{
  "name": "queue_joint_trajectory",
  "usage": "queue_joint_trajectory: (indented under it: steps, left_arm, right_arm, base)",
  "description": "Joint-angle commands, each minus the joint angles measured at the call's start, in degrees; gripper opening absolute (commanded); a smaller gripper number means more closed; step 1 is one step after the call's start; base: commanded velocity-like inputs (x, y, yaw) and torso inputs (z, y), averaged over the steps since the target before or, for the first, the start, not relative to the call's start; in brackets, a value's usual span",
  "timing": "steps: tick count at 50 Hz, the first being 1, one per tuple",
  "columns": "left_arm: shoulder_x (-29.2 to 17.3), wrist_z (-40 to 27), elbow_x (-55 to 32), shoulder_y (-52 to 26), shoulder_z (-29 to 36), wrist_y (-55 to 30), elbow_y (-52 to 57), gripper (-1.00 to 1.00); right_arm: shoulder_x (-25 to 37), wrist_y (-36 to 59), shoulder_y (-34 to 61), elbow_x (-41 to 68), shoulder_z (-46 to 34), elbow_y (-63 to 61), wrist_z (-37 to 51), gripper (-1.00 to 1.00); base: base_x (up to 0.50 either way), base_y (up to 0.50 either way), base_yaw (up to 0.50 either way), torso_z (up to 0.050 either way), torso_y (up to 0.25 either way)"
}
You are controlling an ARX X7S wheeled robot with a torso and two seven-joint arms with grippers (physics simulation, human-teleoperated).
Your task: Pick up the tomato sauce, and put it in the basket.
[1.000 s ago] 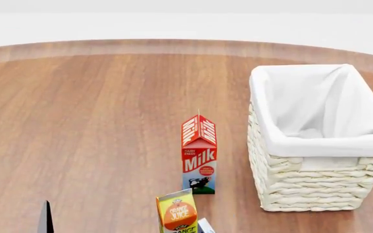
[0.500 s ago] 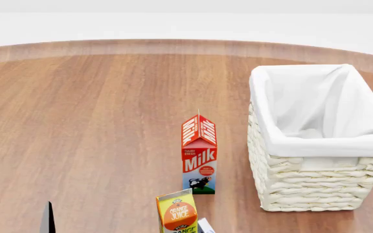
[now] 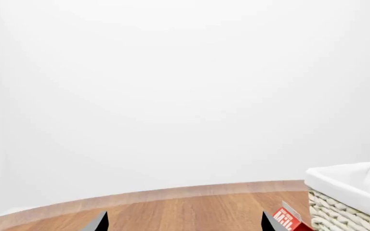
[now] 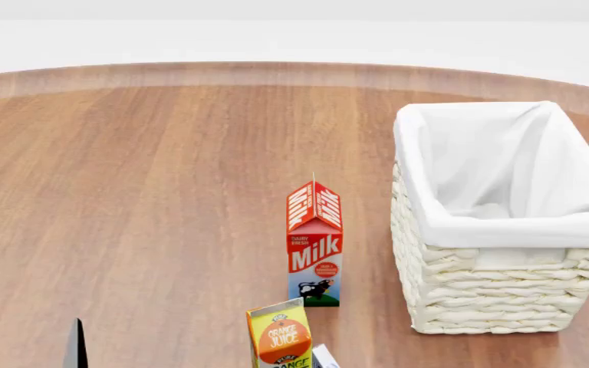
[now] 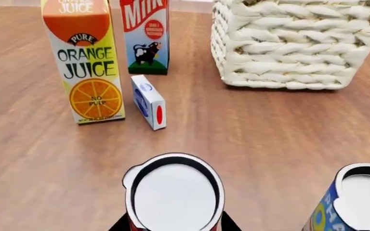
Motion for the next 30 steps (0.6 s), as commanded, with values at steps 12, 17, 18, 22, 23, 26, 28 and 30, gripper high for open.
queue_joint_trajectory:
  steps: [12, 17, 18, 22, 23, 26, 28, 30]
  left_arm:
    - [-0.7, -0.9, -0.5, -0.3, 0.7, -0.3, 0.0, 1.0]
    - [-0.9, -1.0, -0.7, -0.3, 0.7, -0.4, 0.1, 1.0]
    - [-0.9, -1.1, -0.8, -0.4, 0.7, -0.4, 0.2, 1.0]
    - [-1.0, -1.2, -0.8, -0.4, 0.8, -0.4, 0.2, 1.0]
    - [-1.0, -1.2, -1.0, -0.5, 0.8, -0.4, 0.2, 1.0]
    - [-1.1, -1.3, -1.1, -0.5, 0.8, -0.4, 0.1, 1.0]
    - [-1.2, -1.3, -1.1, -0.6, 0.8, -0.4, 0.0, 1.0]
    - [-1.2, -1.3, -1.3, -0.7, 0.8, -0.2, -0.3, 1.0]
  right_arm:
    - [2.9, 4.5, -4.7, 3.0, 0.3, -20.4, 1.4, -1.0]
    - [4.1, 8.8, -6.0, 4.3, 1.3, -29.2, 2.4, -1.0]
    - [4.4, 9.5, -6.3, 4.6, 1.6, -31.3, 2.6, -1.0]
    - [4.6, 7.7, -6.3, 5.1, 2.1, -31.6, 2.7, -1.0]
    - [4.8, 8.3, -6.4, 5.4, 2.2, -32.9, 2.8, -1.0]
    - [5.3, 10.0, -6.3, 5.8, 3.0, -36.2, 3.7, -1.0]
    - [5.6, 10.3, -6.3, 6.3, 3.5, -37.9, 3.9, -1.0]
    - [6.1, 11.1, -5.8, 7.5, 4.4, -39.9, 4.2, -1.0]
  base:
    - [0.0, 0.0, 0.0, 0.0, 0.0]
    - [0.0, 0.0, 0.0, 0.0, 0.0]
    - [0.0, 0.0, 0.0, 0.0, 0.0]
    - [0.0, 0.0, 0.0, 0.0, 0.0]
    - [0.0, 0.0, 0.0, 0.0, 0.0]
    - [0.0, 0.0, 0.0, 0.0, 0.0]
    - [0.0, 0.0, 0.0, 0.0, 0.0]
    - [0.0, 0.0, 0.0, 0.0, 0.0]
